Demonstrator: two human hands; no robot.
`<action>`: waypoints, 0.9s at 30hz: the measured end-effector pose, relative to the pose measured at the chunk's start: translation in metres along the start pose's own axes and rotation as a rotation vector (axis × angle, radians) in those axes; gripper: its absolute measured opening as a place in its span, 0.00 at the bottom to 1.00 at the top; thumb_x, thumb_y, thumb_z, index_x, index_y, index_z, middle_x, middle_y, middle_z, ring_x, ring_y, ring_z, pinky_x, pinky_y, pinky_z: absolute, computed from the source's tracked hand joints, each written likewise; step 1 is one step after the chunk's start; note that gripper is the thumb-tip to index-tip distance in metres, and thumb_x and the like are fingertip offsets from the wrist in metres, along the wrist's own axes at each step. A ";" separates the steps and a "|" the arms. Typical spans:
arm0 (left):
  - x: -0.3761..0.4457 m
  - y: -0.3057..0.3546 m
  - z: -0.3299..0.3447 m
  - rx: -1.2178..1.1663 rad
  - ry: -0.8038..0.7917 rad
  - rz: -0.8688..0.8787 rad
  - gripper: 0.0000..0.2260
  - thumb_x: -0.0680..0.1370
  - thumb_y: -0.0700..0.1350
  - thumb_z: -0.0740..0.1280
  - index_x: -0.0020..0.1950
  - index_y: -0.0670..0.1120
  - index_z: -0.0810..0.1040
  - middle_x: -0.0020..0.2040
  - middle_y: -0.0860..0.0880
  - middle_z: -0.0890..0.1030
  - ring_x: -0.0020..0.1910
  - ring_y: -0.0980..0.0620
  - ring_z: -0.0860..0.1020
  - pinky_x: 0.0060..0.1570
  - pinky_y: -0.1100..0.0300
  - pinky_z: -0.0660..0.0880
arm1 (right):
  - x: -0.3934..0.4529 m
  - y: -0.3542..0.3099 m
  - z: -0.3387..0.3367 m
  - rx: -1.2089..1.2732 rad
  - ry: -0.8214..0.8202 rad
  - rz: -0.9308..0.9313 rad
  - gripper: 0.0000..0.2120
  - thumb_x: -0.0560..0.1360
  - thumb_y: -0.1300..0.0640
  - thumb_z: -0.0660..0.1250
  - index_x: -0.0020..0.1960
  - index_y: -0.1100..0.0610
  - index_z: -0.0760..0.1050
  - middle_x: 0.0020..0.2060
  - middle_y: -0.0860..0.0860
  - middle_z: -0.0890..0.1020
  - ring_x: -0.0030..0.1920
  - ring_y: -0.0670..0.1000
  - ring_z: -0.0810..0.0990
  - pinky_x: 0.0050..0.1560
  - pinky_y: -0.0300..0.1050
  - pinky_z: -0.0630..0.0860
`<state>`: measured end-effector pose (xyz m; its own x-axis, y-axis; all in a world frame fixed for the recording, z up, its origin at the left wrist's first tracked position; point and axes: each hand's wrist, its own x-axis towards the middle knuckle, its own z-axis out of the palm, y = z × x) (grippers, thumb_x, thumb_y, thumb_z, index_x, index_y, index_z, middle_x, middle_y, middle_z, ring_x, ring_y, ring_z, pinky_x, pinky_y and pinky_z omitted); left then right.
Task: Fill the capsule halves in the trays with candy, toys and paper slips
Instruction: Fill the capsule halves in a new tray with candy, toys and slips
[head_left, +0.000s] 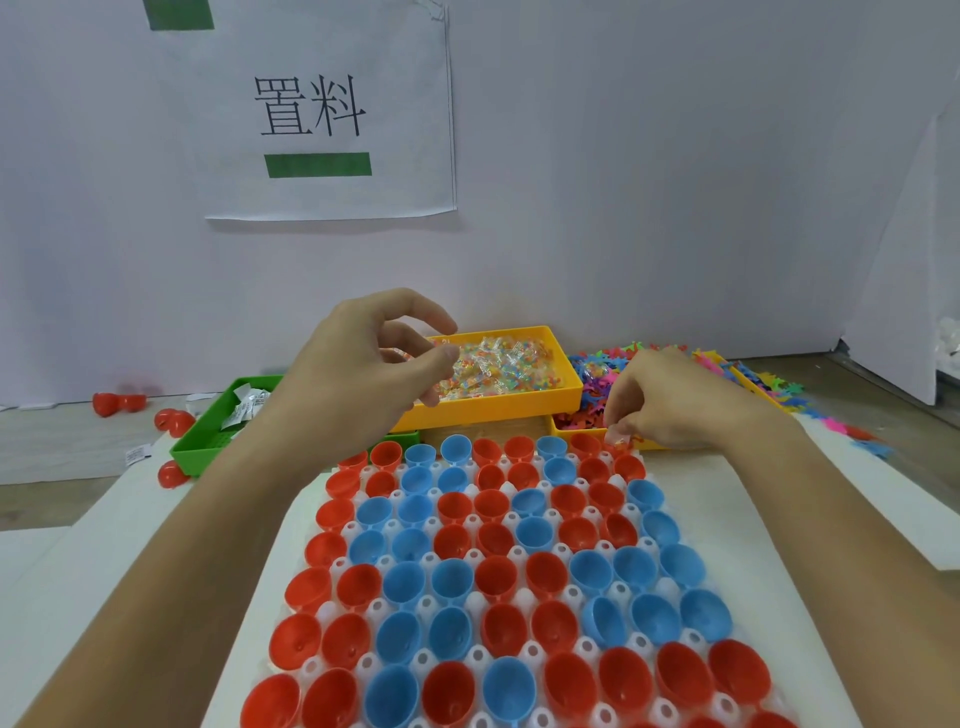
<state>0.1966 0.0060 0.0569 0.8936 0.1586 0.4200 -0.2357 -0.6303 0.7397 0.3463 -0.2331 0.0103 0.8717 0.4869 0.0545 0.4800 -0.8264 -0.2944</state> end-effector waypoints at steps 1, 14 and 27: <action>0.000 0.000 0.000 0.003 -0.002 0.001 0.04 0.77 0.46 0.70 0.50 0.55 0.80 0.37 0.52 0.84 0.34 0.56 0.83 0.39 0.57 0.80 | 0.000 0.000 0.001 -0.004 -0.002 -0.004 0.04 0.71 0.58 0.77 0.43 0.50 0.86 0.38 0.43 0.83 0.43 0.42 0.80 0.42 0.37 0.73; 0.000 0.001 -0.002 0.015 0.014 -0.013 0.04 0.77 0.48 0.70 0.51 0.55 0.80 0.38 0.55 0.84 0.35 0.57 0.83 0.40 0.58 0.80 | 0.002 0.001 0.004 0.007 -0.005 0.017 0.05 0.74 0.61 0.74 0.47 0.53 0.86 0.44 0.46 0.86 0.45 0.42 0.81 0.46 0.39 0.76; -0.001 0.002 -0.007 0.001 0.012 -0.019 0.06 0.78 0.45 0.68 0.53 0.54 0.81 0.39 0.54 0.85 0.35 0.54 0.83 0.41 0.56 0.81 | 0.005 0.038 0.004 0.042 0.149 0.160 0.15 0.77 0.67 0.64 0.59 0.55 0.82 0.59 0.54 0.83 0.59 0.53 0.79 0.61 0.45 0.73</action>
<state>0.1928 0.0097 0.0614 0.8933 0.1793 0.4121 -0.2184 -0.6282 0.7468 0.3687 -0.2609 -0.0048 0.9427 0.3011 0.1438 0.3330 -0.8757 -0.3497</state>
